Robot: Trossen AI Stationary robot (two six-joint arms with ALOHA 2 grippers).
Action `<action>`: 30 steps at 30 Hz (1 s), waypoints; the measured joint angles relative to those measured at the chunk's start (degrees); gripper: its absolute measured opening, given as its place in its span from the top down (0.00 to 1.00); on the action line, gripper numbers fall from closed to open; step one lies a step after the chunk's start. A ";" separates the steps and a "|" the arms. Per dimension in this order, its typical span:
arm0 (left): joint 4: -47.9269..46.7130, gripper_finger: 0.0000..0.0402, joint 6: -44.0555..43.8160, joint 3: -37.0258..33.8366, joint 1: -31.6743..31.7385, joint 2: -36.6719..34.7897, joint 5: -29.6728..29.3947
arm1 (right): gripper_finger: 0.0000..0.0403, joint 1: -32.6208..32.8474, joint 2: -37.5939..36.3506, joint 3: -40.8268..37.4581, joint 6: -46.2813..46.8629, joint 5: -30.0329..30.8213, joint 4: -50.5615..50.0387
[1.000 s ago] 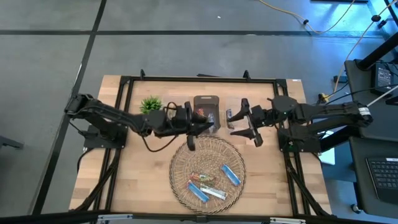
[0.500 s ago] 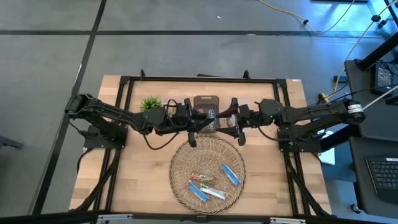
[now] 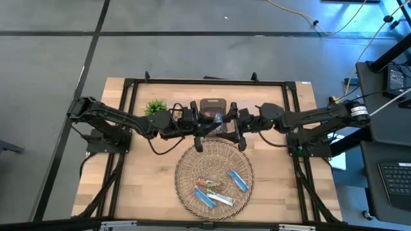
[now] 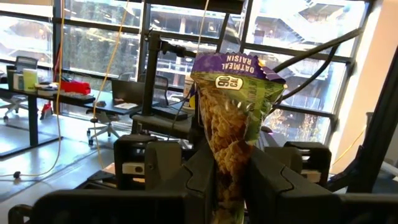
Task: Pick and place Granola Bars by type
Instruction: Put the blue granola bar into the right transparent bin
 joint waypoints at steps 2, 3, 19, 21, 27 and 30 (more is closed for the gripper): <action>0.00 0.85 0.00 0.00 0.00 0.00 -0.11 | 0.38 0.00 0.34 0.73 0.00 -0.14 -0.03; 0.00 0.85 0.06 0.00 0.00 0.00 -0.13 | 0.40 0.00 0.38 0.97 0.00 -0.14 0.02; 0.00 0.80 -0.39 0.00 -0.13 -0.02 -0.51 | 0.69 -0.02 0.38 1.11 0.22 -0.21 -3.22; -0.02 0.76 -0.43 0.00 -0.13 -0.02 -0.83 | 0.69 -0.02 0.38 1.11 0.24 -0.21 -3.26; -1.16 0.61 1.28 0.00 -0.13 -0.31 -1.67 | 0.69 -0.02 0.29 1.11 0.24 -0.24 -3.34; -5.40 0.56 3.49 0.00 -0.24 -0.97 -0.34 | 0.69 -0.02 0.12 1.11 0.26 1.03 -3.37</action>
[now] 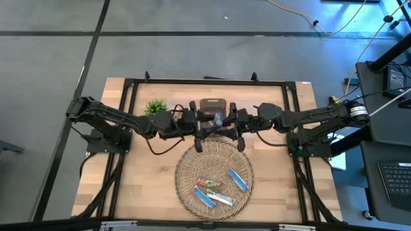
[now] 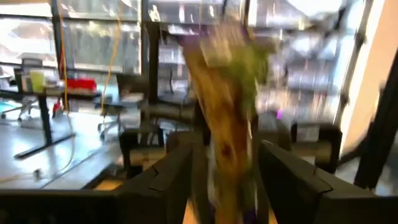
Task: Pick and place Granola Bars by type
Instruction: Put the blue granola bar into the right transparent bin
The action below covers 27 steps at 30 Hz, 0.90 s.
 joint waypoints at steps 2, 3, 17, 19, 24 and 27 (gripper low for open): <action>-4.39 0.55 0.45 -0.04 -0.06 -0.61 0.00 | 0.69 -0.04 -0.42 -0.01 0.88 1.49 -0.87; -6.47 0.55 0.24 -0.04 -0.05 -1.06 -0.01 | 0.69 -0.21 -0.68 0.00 1.39 2.47 -1.65; -35.59 0.54 -8.56 -0.04 -0.04 -8.11 0.27 | 0.69 -8.71 -7.28 0.00 25.26 13.96 -41.95; -36.62 0.54 -8.54 -0.04 -0.04 -8.15 0.27 | 0.69 -10.32 -7.11 -0.02 29.40 14.59 -48.32; -37.16 0.54 -5.40 -0.04 0.12 -8.12 0.21 | 0.69 -13.29 -4.76 -0.02 35.97 14.85 -56.99; -37.14 0.54 -3.00 -0.04 0.24 -8.12 0.13 | 0.69 -14.50 -2.38 -0.02 38.90 14.84 -58.88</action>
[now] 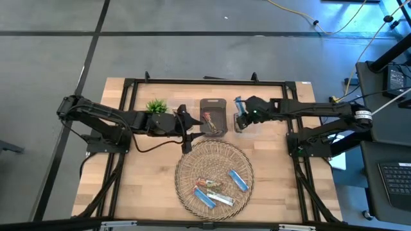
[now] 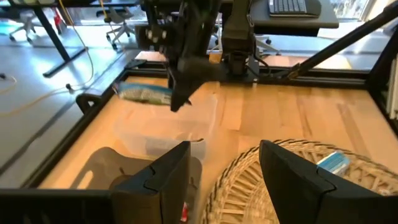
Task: Pick and place Granola Bars by type
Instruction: Put the blue granola bar into the right transparent bin
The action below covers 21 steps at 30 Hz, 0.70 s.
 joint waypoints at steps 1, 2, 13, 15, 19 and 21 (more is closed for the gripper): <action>-0.02 0.54 0.70 0.00 0.00 0.00 -0.30 | 0.69 -0.27 1.02 0.00 0.77 0.01 -0.35; -0.02 0.54 1.26 0.00 0.00 0.00 -0.45 | 0.69 -0.52 2.02 0.00 1.48 0.01 -0.62; -0.41 0.54 4.90 0.00 -0.02 0.01 -1.06 | 0.69 -3.24 15.34 0.00 7.40 -2.10 -3.26; -0.39 0.54 6.05 0.00 0.19 0.02 -3.51 | 0.69 -3.66 17.15 0.00 7.62 -3.59 -3.24; -0.42 0.54 6.07 0.00 1.08 0.02 -9.55 | 0.69 -4.18 20.06 -0.02 7.65 -6.34 -3.19; -0.42 0.54 6.07 0.00 1.56 0.02 -10.76 | 0.69 -4.23 21.16 -0.02 7.65 -6.90 -3.19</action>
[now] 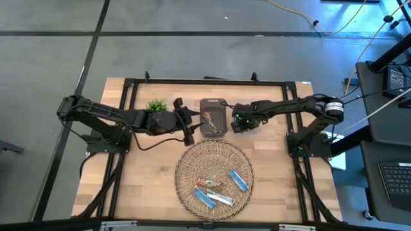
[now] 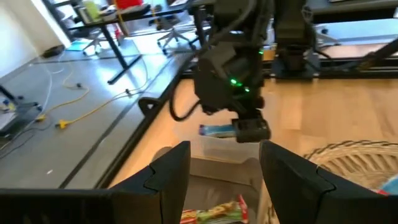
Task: Pick and place Granola Bars by type
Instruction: Put the blue granola bar into the right transparent bin
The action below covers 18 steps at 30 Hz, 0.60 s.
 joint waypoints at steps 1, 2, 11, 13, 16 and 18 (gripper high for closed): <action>0.00 0.54 0.00 0.00 0.31 0.00 -0.03 | 0.69 0.00 0.38 0.00 0.01 -0.06 0.02; 0.00 0.54 0.00 0.00 0.59 0.00 0.01 | 0.69 0.00 0.73 0.00 0.27 -0.08 0.04; -0.01 0.54 0.02 0.00 2.49 0.02 0.33 | 0.65 0.02 0.87 -0.02 2.57 -0.25 0.49; 0.00 0.54 0.02 0.00 2.64 0.02 0.34 | 0.61 0.02 0.65 -0.02 2.93 -0.24 0.37; -0.02 0.54 0.02 0.00 2.96 0.02 0.41 | 0.53 0.02 0.04 -0.02 3.91 -0.24 0.24; -0.03 0.54 0.12 0.01 3.00 0.02 0.39 | 0.49 0.02 -0.76 -0.02 4.12 -0.23 -0.22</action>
